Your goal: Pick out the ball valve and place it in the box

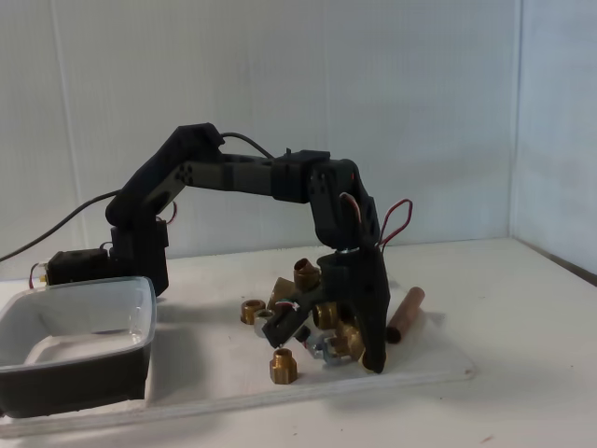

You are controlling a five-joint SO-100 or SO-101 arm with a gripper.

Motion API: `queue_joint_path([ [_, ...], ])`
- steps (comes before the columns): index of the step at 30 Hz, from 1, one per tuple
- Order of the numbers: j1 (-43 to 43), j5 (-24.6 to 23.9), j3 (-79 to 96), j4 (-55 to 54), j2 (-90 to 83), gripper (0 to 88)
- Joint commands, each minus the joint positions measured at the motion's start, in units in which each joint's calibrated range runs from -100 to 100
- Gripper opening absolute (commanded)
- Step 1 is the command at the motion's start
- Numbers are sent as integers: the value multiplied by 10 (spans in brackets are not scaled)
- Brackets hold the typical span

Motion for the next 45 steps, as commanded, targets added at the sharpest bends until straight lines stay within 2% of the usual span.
queue_joint_path([
  [1, -2, -1, -7, -14, 10, 355],
  [10, 0, -1, -7, -13, 10, 352],
  [15, 1, -1, -7, -10, 6, 270],
  [19, 1, -3, -8, -11, 6, 250],
  [23, 0, -28, -30, -3, 5, 246],
  [27, -3, -45, -95, 61, 5, 246],
  [34, -10, -62, -264, 248, 6, 246],
  [38, -17, -90, -290, 242, 6, 246],
  [45, -18, -100, -315, 243, 5, 246],
])
